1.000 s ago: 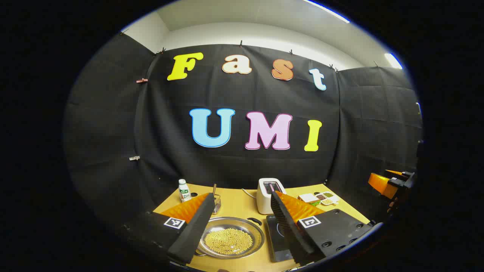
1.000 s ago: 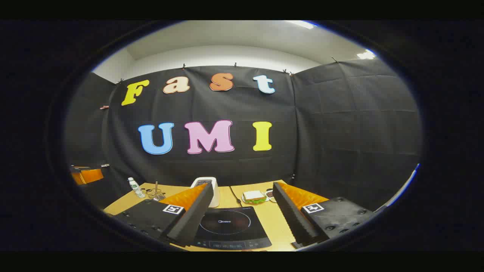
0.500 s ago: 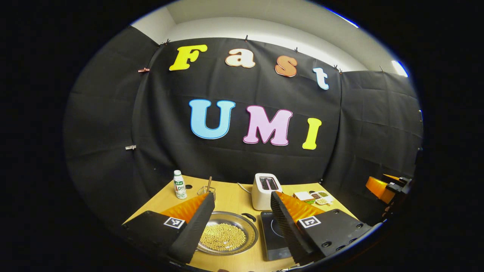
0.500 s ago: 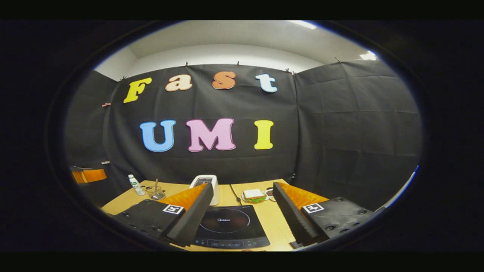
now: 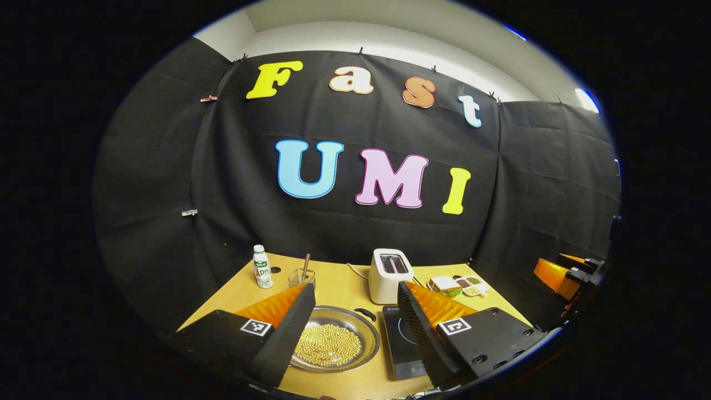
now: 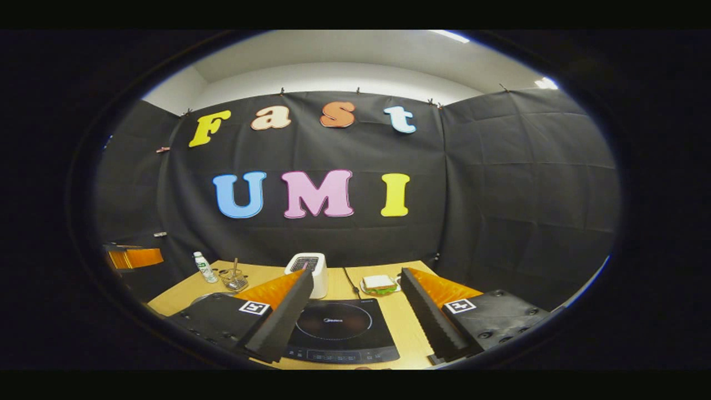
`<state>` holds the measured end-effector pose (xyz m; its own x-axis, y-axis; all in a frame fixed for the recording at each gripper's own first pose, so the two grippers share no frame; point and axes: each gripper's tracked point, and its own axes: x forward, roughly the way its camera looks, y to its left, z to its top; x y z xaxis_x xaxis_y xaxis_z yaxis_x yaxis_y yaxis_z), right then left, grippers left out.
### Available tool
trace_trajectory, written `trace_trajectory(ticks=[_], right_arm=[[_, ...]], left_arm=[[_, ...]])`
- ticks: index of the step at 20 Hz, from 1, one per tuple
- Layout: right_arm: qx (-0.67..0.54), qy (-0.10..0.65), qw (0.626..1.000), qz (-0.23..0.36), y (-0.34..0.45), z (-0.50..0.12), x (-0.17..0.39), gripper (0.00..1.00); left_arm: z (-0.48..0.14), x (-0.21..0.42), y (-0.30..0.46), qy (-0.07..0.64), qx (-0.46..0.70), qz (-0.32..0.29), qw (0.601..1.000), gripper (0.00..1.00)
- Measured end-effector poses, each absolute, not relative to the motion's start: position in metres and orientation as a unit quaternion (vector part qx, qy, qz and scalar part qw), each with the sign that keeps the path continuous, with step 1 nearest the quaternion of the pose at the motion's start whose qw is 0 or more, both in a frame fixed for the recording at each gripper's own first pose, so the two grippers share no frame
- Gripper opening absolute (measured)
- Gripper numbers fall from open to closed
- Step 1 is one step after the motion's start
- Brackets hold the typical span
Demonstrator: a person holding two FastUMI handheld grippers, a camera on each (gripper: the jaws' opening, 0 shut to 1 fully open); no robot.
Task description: First push the handle of the pot to place it horizontally, then grasp the pot with both hands and set it on the induction cooktop.
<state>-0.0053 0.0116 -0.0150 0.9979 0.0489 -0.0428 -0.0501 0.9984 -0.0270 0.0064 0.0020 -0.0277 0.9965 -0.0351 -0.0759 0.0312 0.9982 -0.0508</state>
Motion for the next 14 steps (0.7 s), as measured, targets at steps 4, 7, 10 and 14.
trace_trajectory(ticks=[4,7,10,14], right_arm=[[-0.016,0.021,0.999,0.025,0.014,-0.016,-0.005,1.00],[-0.019,0.024,0.999,0.023,0.015,-0.019,-0.004,0.98],[-0.018,0.025,0.999,0.021,0.017,-0.020,-0.004,1.00],[-0.032,0.029,0.999,0.027,0.024,-0.027,-0.006,0.98]], left_arm=[[-0.038,0.009,0.005,0.052,-0.022,-0.020,0.998,0.94],[-0.045,0.012,0.007,0.060,-0.023,-0.023,0.998,0.94],[-0.055,0.013,0.009,0.075,-0.021,-0.029,0.997,0.94],[-0.086,0.016,0.013,0.129,-0.037,-0.043,0.990,0.92]])
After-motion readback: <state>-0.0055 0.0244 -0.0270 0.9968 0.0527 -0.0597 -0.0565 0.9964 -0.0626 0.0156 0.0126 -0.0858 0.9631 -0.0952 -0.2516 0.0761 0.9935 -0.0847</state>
